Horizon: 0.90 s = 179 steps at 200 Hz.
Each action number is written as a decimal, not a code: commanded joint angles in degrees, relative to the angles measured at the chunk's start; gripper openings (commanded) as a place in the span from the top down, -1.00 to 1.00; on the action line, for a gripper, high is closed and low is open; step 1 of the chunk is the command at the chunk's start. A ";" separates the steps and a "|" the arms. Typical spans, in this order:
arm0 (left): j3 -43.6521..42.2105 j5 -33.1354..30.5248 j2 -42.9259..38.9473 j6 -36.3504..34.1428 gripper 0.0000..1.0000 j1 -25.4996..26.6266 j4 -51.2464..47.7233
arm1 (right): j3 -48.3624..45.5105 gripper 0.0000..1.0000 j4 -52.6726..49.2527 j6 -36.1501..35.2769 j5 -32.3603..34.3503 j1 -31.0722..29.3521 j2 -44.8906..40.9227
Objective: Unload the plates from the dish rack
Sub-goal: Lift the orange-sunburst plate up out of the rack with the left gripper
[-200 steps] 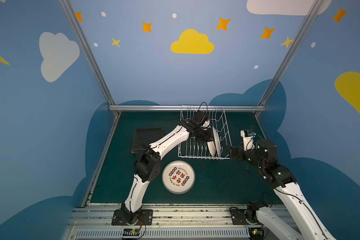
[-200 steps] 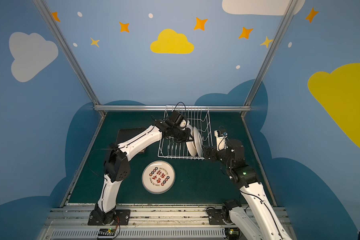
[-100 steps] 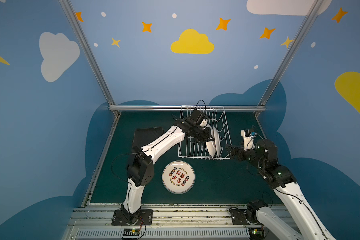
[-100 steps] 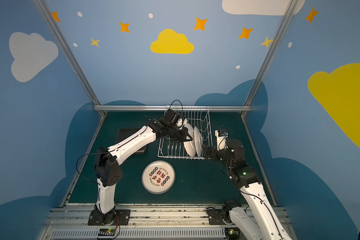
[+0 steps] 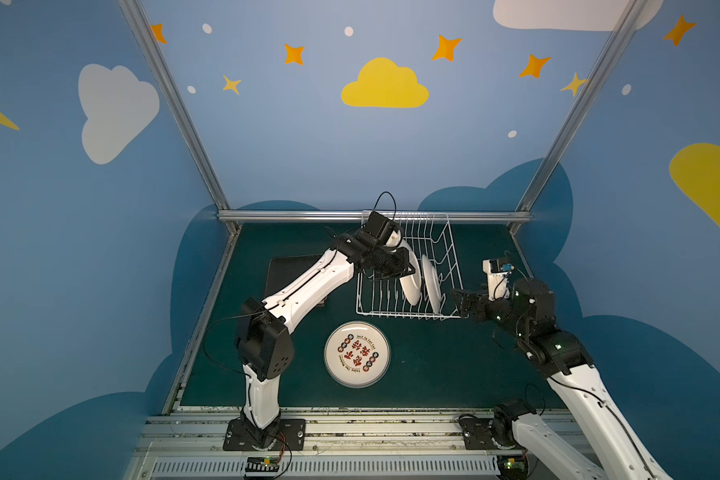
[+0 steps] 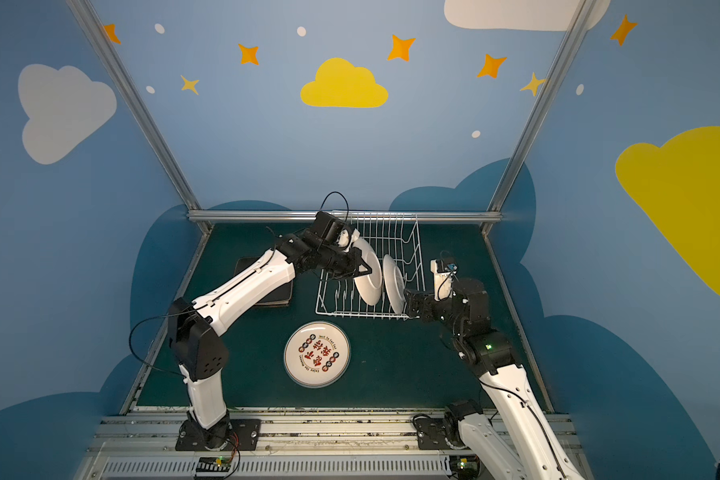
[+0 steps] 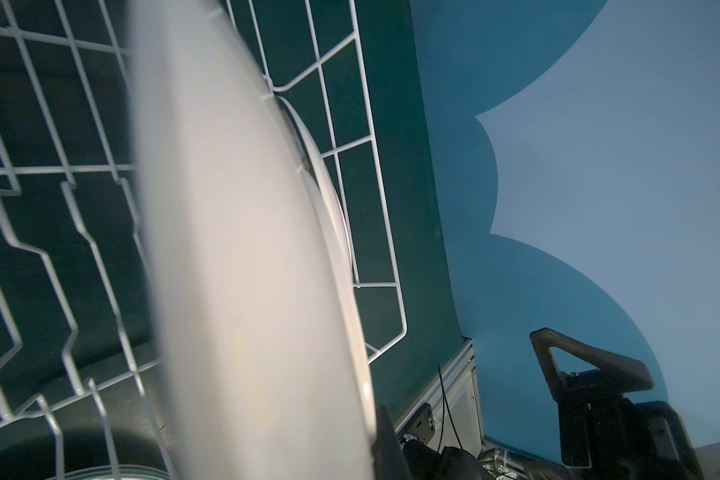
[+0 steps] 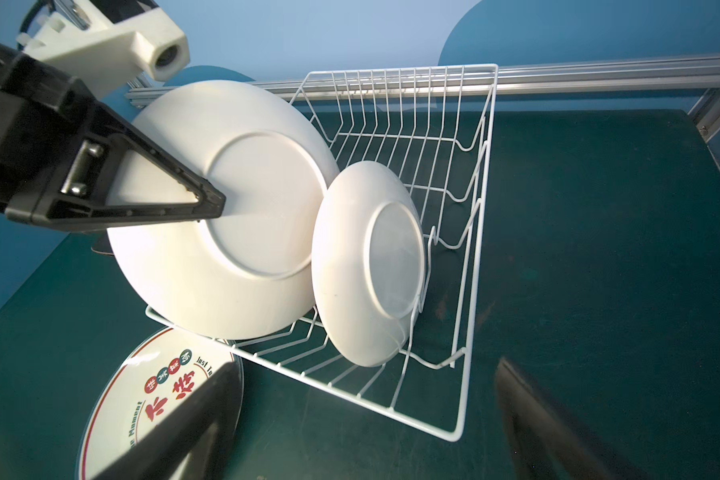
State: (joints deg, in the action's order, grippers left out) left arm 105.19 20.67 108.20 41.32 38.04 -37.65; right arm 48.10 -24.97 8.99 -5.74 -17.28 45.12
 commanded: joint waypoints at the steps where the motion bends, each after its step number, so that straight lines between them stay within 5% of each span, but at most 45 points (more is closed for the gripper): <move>1: -0.92 -0.27 -3.07 -1.33 0.94 -0.01 0.69 | 1.54 -0.89 1.68 0.76 -0.94 0.20 0.11; 69: -6.66 -2.07 -9.64 -3.76 0.94 -0.86 4.52 | 2.89 -0.89 1.94 2.23 -2.11 0.22 1.36; 146: -8.32 -10.27 -16.48 -23.03 0.94 1.13 5.22 | 10.16 -0.89 -2.80 8.17 -3.34 0.25 8.32; 179: -13.62 -19.53 -20.70 -31.34 0.94 2.69 8.61 | 12.82 -0.89 -3.90 10.44 -5.26 0.35 11.05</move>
State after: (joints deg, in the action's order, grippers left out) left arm 94.45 8.82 91.31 19.33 39.90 -34.26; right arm 58.24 -26.89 16.73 -9.10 -17.21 54.89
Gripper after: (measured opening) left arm 0.103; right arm 0.946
